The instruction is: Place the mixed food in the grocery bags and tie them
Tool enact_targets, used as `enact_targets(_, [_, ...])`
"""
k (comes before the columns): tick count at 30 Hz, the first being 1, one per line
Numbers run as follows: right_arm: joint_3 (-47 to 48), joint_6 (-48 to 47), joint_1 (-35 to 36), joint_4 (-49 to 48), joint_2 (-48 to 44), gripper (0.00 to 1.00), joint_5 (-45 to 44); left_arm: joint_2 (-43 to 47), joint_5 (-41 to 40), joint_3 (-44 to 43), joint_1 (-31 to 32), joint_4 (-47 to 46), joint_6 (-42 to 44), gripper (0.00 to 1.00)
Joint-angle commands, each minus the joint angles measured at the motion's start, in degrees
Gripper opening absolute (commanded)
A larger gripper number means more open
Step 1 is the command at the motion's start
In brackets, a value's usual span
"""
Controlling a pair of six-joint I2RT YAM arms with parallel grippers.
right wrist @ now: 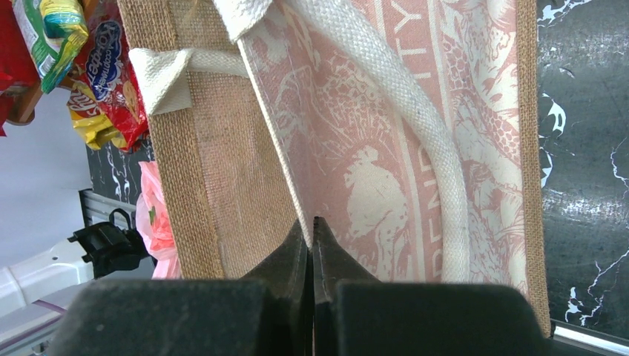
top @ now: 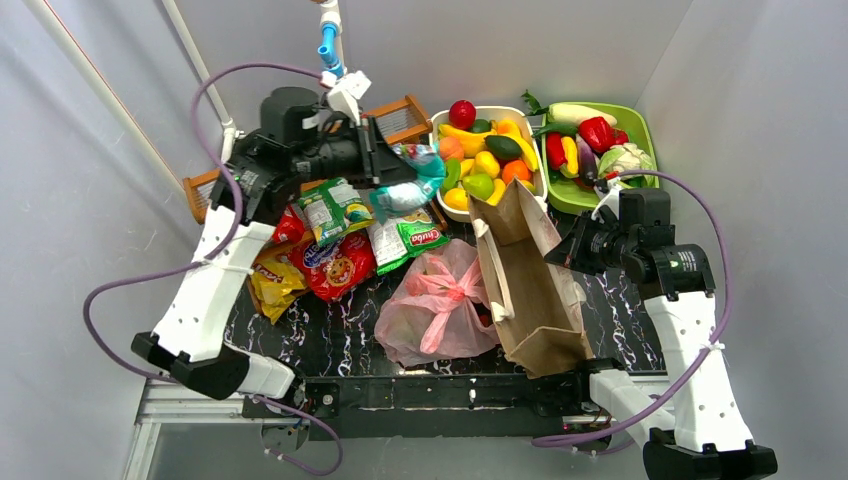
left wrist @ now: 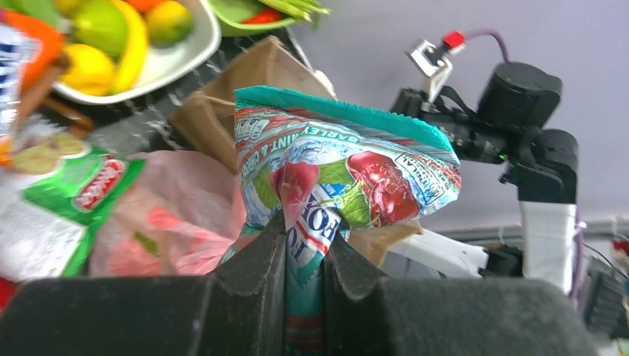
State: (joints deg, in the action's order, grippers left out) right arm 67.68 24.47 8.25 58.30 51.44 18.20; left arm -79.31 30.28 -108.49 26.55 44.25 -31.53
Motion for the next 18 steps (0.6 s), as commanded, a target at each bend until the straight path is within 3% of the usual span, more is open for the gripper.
enact_targets(1, [0.81,0.80,0.01,-0.94,-1.67,0.01,1.85,-1.65,2.79,1.84,5.29,-10.50,-5.87,0.00])
enact_targets(13, [1.31,0.86,0.01,-0.66,-2.15,0.01,1.47,-14.77,-1.57,1.90,17.33,-17.35,-18.32,0.00])
enact_targets(18, [0.80,0.85,-0.01,-0.52,-2.85,0.01,1.70,-18.42,-3.46,4.38,19.31,-19.22,-22.19,0.00])
